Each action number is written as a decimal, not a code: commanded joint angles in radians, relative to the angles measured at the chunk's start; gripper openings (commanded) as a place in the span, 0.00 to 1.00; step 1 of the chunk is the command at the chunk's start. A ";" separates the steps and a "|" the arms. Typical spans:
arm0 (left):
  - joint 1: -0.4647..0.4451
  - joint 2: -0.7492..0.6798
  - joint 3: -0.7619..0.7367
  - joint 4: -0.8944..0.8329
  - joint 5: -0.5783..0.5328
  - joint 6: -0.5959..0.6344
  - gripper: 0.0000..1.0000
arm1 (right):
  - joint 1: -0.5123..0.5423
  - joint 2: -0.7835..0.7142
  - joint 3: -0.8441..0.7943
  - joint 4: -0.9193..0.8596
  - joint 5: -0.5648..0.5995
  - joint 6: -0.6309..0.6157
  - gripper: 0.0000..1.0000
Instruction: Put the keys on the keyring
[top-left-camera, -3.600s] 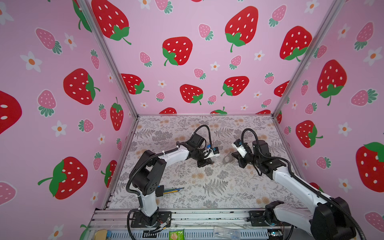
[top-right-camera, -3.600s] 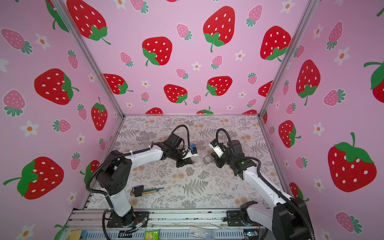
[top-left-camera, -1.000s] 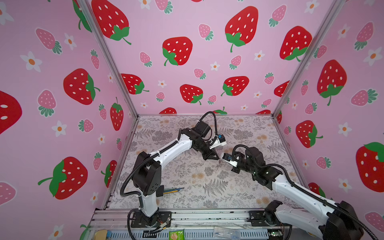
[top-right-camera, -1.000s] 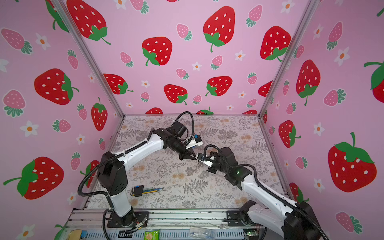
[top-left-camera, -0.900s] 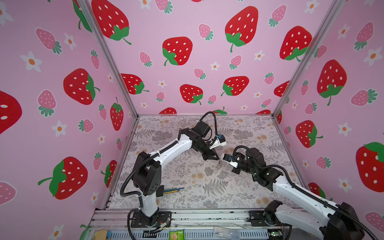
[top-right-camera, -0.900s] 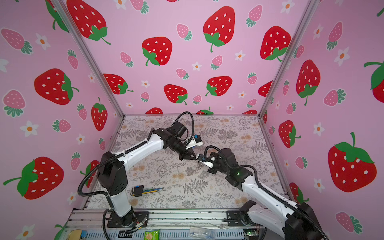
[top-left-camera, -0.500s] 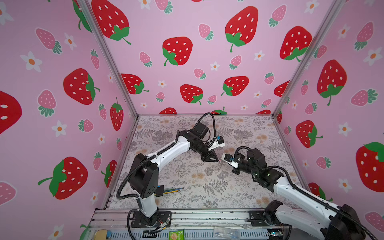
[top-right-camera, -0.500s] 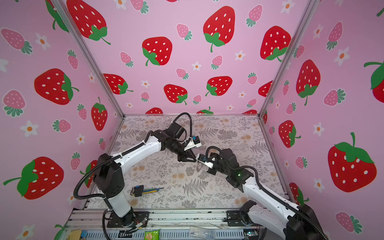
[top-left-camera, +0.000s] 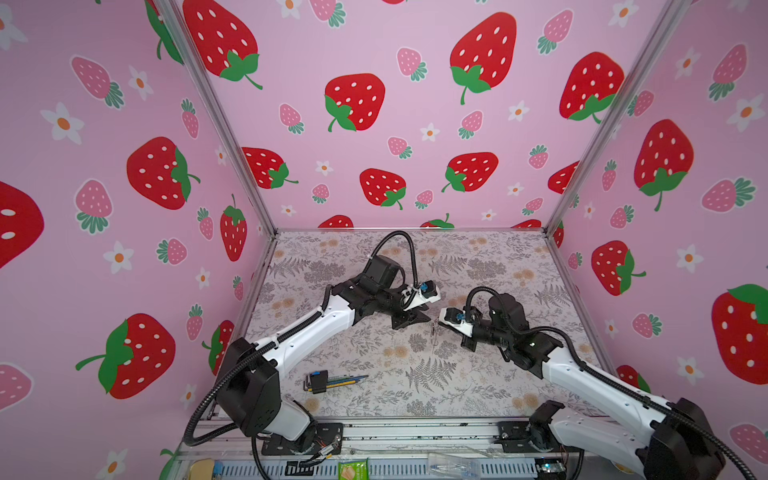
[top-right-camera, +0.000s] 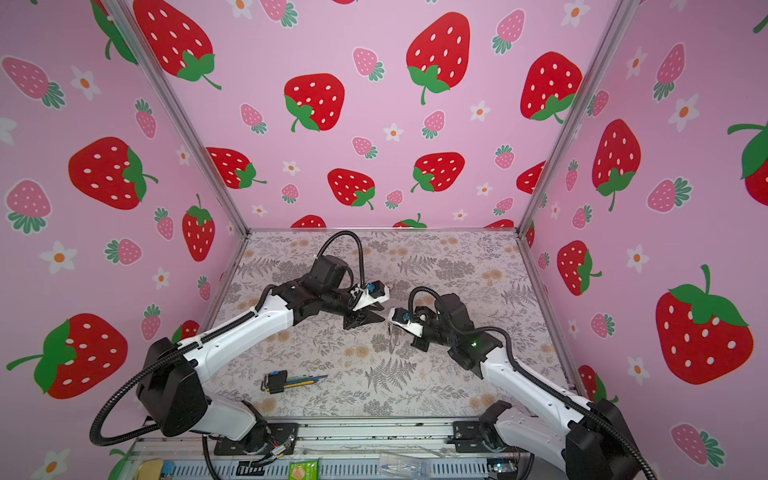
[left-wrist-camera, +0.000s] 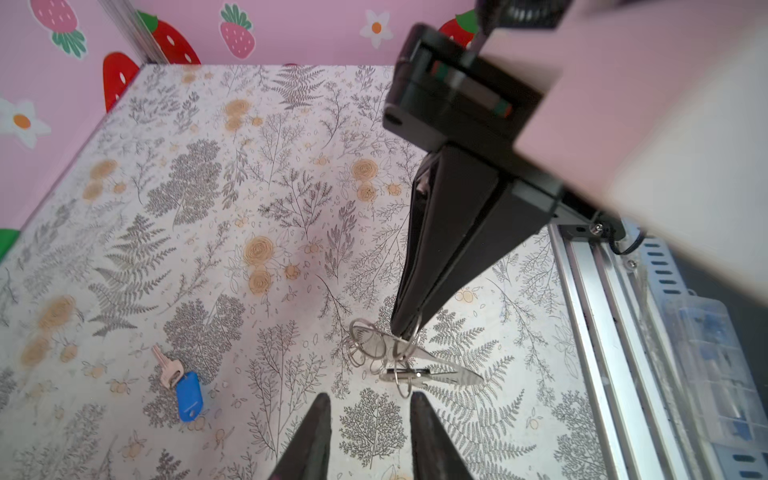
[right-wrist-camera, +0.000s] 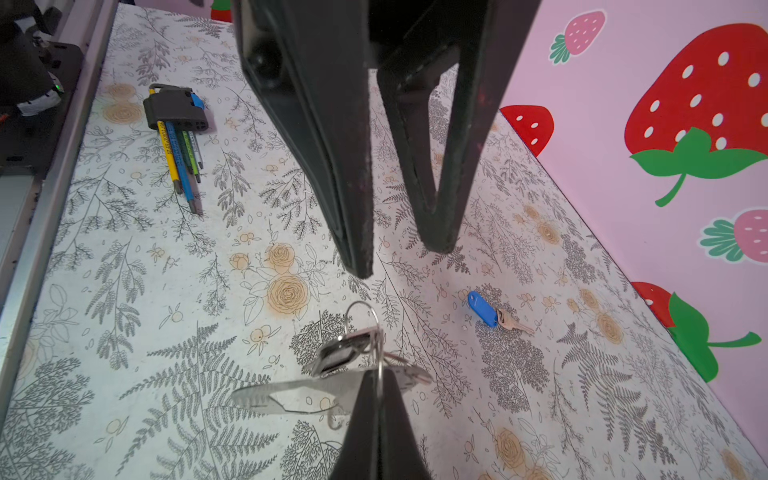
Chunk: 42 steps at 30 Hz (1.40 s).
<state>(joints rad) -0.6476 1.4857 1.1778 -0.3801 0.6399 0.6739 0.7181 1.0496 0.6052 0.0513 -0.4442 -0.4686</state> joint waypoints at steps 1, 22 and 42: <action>-0.011 -0.033 -0.025 0.035 0.046 0.130 0.35 | 0.001 0.010 0.049 -0.029 -0.092 -0.017 0.00; -0.021 -0.041 -0.026 -0.053 0.105 0.276 0.32 | -0.003 0.056 0.093 -0.062 -0.170 0.006 0.00; -0.041 -0.005 0.009 -0.077 0.071 0.262 0.09 | -0.006 0.058 0.100 -0.053 -0.195 0.019 0.00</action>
<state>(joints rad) -0.6834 1.4651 1.1465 -0.4248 0.6945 0.9161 0.7132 1.1107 0.6685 -0.0189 -0.6079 -0.4454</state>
